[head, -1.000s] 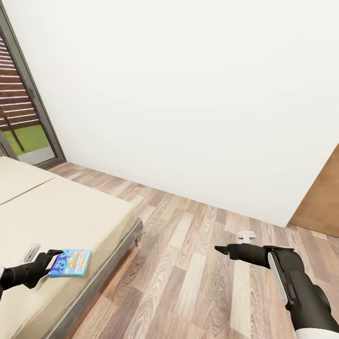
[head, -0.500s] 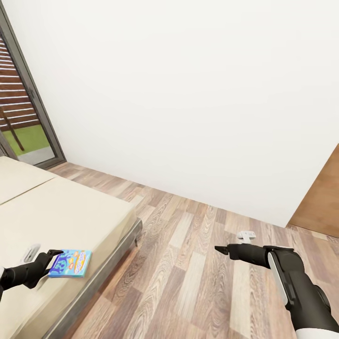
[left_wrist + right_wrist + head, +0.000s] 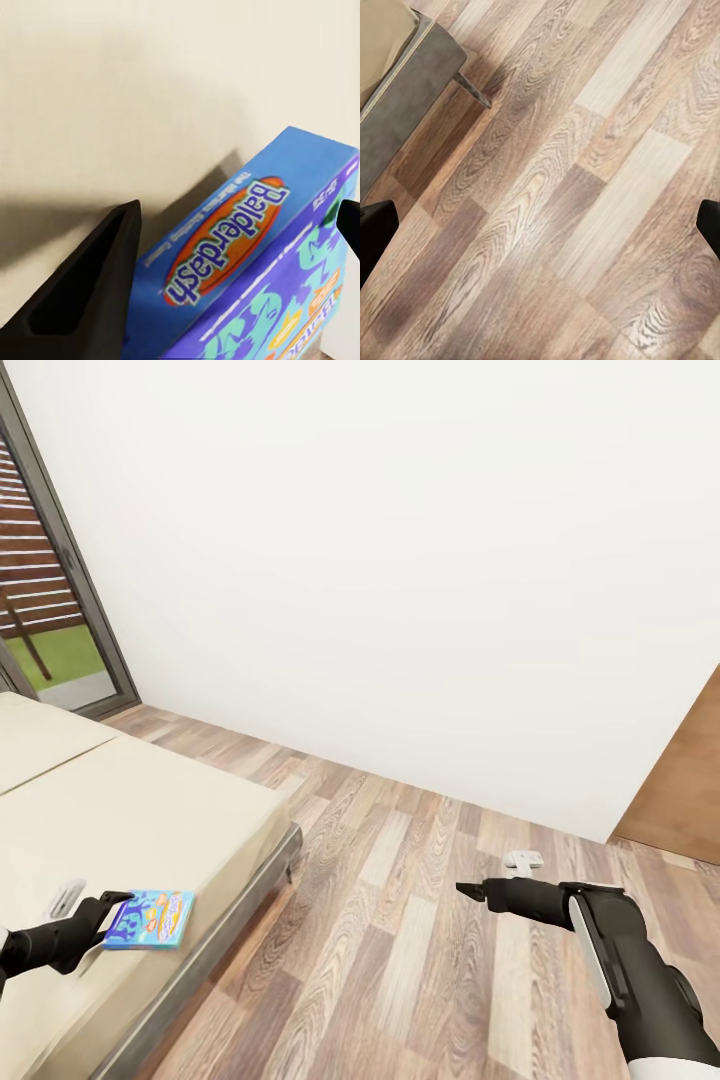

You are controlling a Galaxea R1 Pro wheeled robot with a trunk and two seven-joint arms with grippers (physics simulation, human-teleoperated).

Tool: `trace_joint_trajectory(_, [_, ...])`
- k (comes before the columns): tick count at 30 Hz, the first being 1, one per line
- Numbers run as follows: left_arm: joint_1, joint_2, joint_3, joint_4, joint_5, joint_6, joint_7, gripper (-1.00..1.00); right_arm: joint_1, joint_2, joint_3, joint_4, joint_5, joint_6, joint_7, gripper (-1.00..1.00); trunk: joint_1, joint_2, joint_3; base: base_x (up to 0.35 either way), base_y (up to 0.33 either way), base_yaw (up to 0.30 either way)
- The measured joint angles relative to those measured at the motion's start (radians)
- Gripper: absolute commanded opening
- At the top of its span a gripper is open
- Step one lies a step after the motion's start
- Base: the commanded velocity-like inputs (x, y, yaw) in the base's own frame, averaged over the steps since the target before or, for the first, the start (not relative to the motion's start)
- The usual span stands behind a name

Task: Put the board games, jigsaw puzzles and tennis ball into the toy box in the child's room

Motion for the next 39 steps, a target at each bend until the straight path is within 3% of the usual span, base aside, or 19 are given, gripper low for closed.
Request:
trace_joint_trajectory(7, [0.007,0.004,0.006,0.000,-0.002,-0.001,0.000,1.00,0.000,0.000,0.000,0.000,0.000,0.000,0.000,1.00,0.000,0.000,0.000,0.000,0.001,0.000])
trace_joint_trajectory(20, [0.016,0.022,0.101,-0.001,-0.003,-0.002,0.003,1.00,0.000,0.000,0.000,0.000,0.000,-0.001,0.002,1.00,0.000,0.000,0.000,0.000,0.152,0.000])
trace_joint_trajectory(28, [0.017,0.033,0.120,-0.023,0.009,0.001,-0.003,1.00,0.002,-0.006,-0.001,0.000,0.000,-0.004,0.004,1.00,0.000,0.000,0.000,0.000,0.200,0.000])
trace_joint_trajectory(29, [0.017,0.035,0.122,-0.037,-0.006,0.004,-0.003,1.00,0.003,-0.007,-0.002,0.000,0.000,-0.006,0.005,1.00,0.000,0.000,0.000,0.000,0.130,0.000])
trace_joint_trajectory(36, [0.017,0.037,0.126,-0.137,-0.005,0.012,-0.016,1.00,0.006,-0.010,-0.002,0.001,0.000,-0.037,0.006,1.00,0.000,0.000,0.000,0.000,0.068,0.000])
trace_joint_trajectory(39, [0.018,0.030,0.124,-0.216,-0.004,0.019,-0.032,1.00,0.016,-0.012,-0.002,0.005,0.000,-0.086,0.008,1.00,0.000,0.000,0.000,0.000,0.025,0.000])
